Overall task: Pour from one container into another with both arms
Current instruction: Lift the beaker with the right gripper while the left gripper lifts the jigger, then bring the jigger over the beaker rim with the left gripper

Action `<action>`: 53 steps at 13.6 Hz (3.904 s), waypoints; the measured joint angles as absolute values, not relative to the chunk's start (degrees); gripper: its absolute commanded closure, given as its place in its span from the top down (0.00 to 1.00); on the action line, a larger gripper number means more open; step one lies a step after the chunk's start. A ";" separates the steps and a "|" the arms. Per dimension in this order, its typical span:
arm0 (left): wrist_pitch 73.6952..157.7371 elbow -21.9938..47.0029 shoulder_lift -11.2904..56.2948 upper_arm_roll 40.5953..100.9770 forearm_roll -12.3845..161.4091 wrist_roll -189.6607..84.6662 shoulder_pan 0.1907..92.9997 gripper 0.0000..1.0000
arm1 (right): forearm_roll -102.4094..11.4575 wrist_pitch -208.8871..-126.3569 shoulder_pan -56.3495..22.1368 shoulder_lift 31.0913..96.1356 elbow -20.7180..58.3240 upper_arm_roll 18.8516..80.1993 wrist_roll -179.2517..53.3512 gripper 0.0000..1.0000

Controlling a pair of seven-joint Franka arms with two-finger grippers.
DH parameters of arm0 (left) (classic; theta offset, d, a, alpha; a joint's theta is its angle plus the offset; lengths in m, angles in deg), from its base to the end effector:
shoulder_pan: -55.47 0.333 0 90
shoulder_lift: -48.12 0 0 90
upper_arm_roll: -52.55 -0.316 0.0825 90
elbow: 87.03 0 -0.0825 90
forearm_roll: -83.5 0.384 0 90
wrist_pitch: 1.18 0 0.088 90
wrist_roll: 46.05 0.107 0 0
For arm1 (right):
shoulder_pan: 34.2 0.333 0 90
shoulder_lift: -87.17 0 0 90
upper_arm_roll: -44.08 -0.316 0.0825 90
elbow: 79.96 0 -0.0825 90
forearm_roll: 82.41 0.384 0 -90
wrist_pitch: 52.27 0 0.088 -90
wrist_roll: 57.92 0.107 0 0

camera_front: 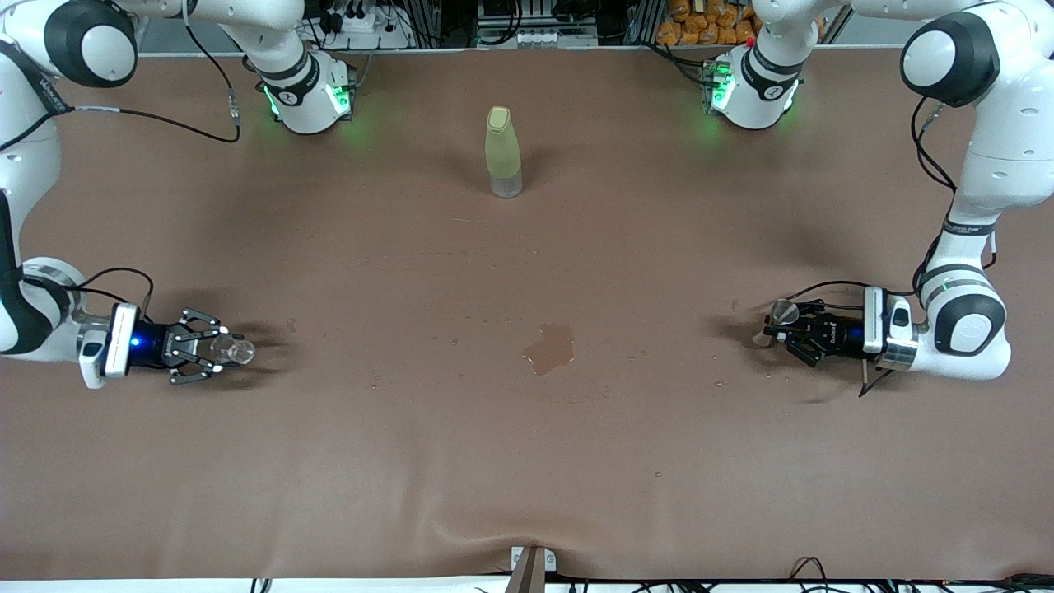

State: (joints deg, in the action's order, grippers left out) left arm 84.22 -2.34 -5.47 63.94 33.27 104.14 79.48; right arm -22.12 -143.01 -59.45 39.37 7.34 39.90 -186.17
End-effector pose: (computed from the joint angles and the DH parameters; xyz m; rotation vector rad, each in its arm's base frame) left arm 0.6286 0.0689 0.1375 1.0442 -1.6374 1.0109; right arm 0.6347 -0.1533 0.1761 -1.5481 -1.2807 -0.9541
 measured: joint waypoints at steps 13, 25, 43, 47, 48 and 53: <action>94.18 -3.56 -4.76 66.28 15.36 101.09 70.61 0.00 | 1.51 -161.42 -39.03 56.09 27.45 39.31 -180.69 0.14; 112.63 -3.01 -4.89 66.50 -6.20 95.35 47.92 0.00 | 11.90 -170.09 -24.36 62.25 33.08 39.30 -178.61 0.14; 129.06 -7.57 -5.23 66.22 -12.34 89.92 33.43 0.00 | 20.08 -182.13 -11.48 67.26 33.91 39.30 -162.96 0.14; 129.06 -7.61 -5.27 66.21 -12.35 89.92 33.43 0.00 | 20.18 -182.31 -11.31 66.93 33.22 39.30 -159.11 0.14; 129.06 -7.63 -5.27 66.21 -12.35 89.92 33.43 0.00 | 20.19 -182.31 -11.30 66.91 33.20 39.30 -157.69 0.14; 129.07 -7.70 -5.27 66.21 -13.66 89.92 33.27 0.00 | 22.03 -182.30 -10.58 65.90 31.65 39.30 -154.25 0.14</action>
